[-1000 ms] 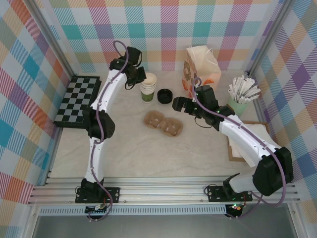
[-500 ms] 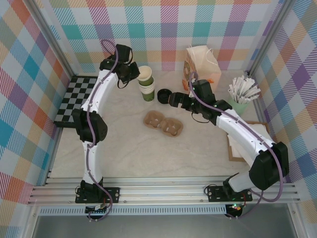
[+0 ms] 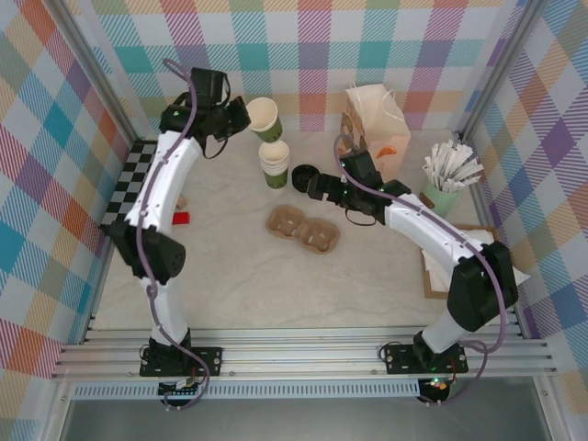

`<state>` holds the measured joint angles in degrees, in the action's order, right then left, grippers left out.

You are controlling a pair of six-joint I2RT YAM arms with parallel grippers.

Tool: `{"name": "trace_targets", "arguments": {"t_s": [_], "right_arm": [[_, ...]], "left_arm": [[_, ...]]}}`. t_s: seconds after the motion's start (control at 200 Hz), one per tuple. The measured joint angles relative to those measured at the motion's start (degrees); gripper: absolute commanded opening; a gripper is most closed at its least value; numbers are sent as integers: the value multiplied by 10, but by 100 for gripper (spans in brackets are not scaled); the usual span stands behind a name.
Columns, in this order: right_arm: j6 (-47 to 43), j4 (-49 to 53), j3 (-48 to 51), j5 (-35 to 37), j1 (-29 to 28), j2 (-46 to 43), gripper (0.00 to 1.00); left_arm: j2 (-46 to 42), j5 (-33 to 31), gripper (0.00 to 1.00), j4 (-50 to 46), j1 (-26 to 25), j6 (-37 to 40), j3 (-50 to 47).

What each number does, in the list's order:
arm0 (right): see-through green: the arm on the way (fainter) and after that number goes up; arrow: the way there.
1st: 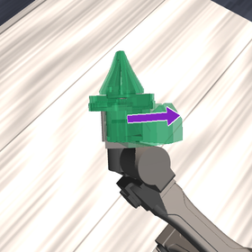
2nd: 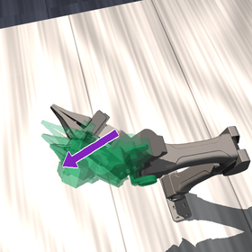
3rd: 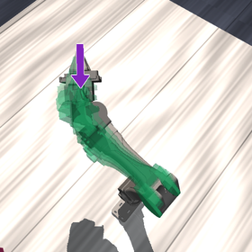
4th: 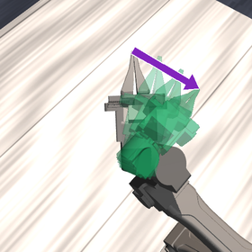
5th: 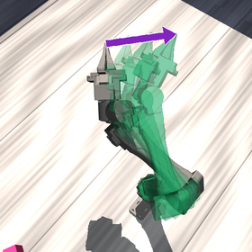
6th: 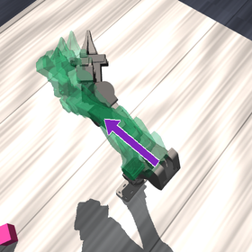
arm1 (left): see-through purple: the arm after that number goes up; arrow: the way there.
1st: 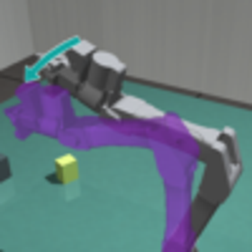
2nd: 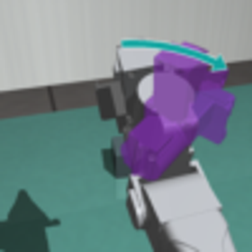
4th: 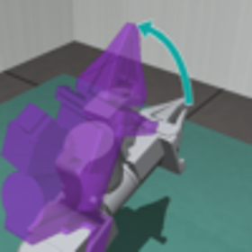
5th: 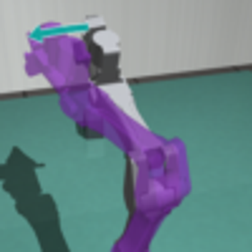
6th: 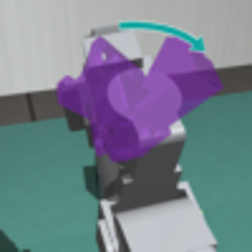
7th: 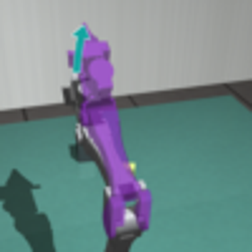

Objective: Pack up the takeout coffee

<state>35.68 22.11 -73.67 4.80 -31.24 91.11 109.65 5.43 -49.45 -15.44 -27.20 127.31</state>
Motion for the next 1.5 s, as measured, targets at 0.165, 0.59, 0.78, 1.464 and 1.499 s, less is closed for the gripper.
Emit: {"name": "trace_targets", "arguments": {"t_s": [0.165, 0.59, 0.78, 1.464, 1.499], "right_arm": [[51, 9, -52, 37, -11, 83, 81], [179, 67, -235, 130, -31, 290, 74], [47, 59, -280, 88, -23, 315, 75], [-504, 97, -447, -238, 72, 433, 57], [-515, 105, -459, -239, 71, 441, 56]], "left_arm": [[-199, -6, 0, -8, 0, 35, -163], [-429, 103, 0, 80, -116, 23, -713], [-364, 90, 0, 165, -156, 20, -771], [-236, 52, 0, 198, -165, 69, -633], [-231, 52, 0, 193, -167, 72, -628]]}}
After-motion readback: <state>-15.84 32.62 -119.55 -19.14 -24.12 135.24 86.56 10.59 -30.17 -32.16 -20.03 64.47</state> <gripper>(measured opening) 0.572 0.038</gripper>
